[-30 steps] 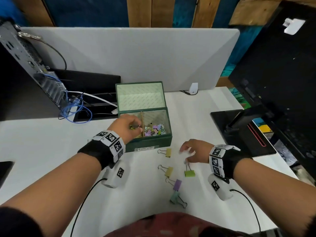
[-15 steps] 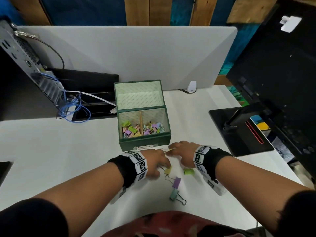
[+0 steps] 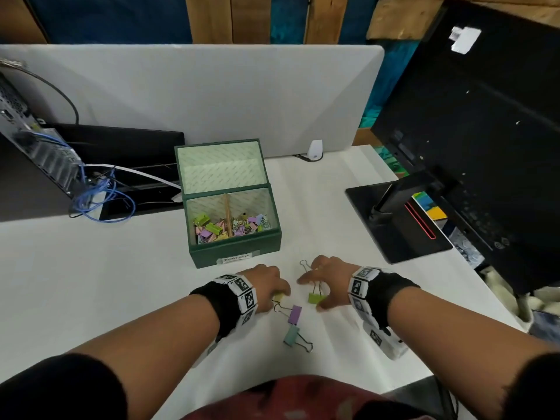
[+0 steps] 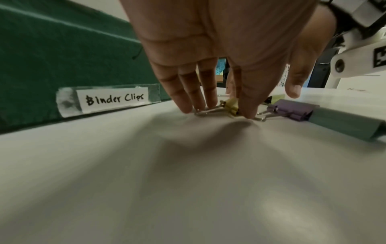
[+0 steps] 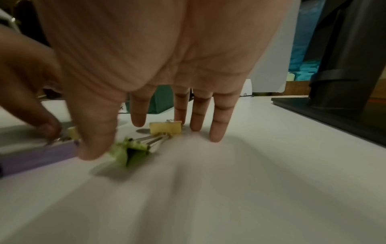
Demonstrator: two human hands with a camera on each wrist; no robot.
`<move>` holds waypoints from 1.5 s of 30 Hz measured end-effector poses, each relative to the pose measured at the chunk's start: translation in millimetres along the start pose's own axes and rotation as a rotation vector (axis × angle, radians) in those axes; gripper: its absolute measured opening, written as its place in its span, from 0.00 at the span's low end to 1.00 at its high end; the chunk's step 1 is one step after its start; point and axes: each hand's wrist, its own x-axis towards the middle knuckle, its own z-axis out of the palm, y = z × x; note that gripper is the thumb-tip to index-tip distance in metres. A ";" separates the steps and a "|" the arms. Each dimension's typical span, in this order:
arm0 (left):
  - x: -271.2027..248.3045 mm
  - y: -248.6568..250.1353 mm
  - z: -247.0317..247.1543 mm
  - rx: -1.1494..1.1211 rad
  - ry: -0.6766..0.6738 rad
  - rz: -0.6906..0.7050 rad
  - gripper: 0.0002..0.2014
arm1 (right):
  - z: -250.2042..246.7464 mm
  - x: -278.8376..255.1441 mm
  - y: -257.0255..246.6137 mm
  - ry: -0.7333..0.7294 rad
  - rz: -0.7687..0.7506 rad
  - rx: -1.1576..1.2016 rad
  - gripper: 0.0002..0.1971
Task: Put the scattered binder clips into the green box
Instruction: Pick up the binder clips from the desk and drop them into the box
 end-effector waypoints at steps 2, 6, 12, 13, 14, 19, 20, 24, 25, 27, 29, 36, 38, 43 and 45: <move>1.8 0.8 0.8 -0.003 0.018 -0.016 0.19 | 2.3 1.6 -3.5 0.003 0.005 -0.037 0.31; 1.0 -1.2 2.3 -0.050 0.039 -0.068 0.16 | 5.2 3.3 -4.3 0.031 0.035 0.064 0.24; -6.0 -11.0 5.4 -0.164 0.149 -0.148 0.15 | 3.0 6.7 4.1 0.031 0.062 0.189 0.20; -7.8 -13.0 4.1 -0.202 0.184 -0.152 0.15 | 2.9 8.1 5.0 0.031 0.061 0.199 0.19; -10.2 -14.8 1.4 -0.249 0.222 -0.159 0.14 | 2.0 9.3 6.2 0.035 0.059 0.208 0.19; -29.1 -27.8 -18.8 -0.514 0.409 -0.220 0.10 | -16.5 14.8 2.3 0.063 0.053 0.251 0.17; -33.0 -32.1 -23.2 -0.582 0.457 -0.233 0.09 | -23.2 15.5 -0.7 0.087 0.044 0.260 0.17; -50.2 -50.0 -39.1 -0.829 0.662 -0.324 0.08 | -58.4 19.9 -20.0 0.198 -0.048 0.328 0.17; -54.4 -54.5 -42.2 -0.879 0.702 -0.346 0.08 | -68.2 20.9 -26.1 0.216 -0.076 0.352 0.17; -63.7 -65.6 -45.7 -0.959 0.771 -0.375 0.08 | -88.5 23.9 -40.8 0.246 -0.143 0.393 0.16; -73.3 -77.1 -46.1 -1.001 0.810 -0.390 0.09 | -106.4 26.9 -56.3 0.249 -0.213 0.450 0.16; -98.1 -100.8 -39.5 -1.077 0.775 -0.447 0.08 | -140.2 55.9 -106.8 0.101 -0.332 0.684 0.17; -101.6 -101.8 -40.1 -1.072 0.765 -0.447 0.09 | -139.7 68.6 -120.0 0.091 -0.342 0.722 0.19; -101.1 -102.8 -44.7 -1.027 0.749 -0.456 0.08 | -130.7 84.6 -127.7 0.231 -0.283 0.613 0.25; -96.4 -102.0 -46.2 -0.968 0.745 -0.450 0.09 | -127.3 79.8 -119.1 0.278 -0.272 0.599 0.23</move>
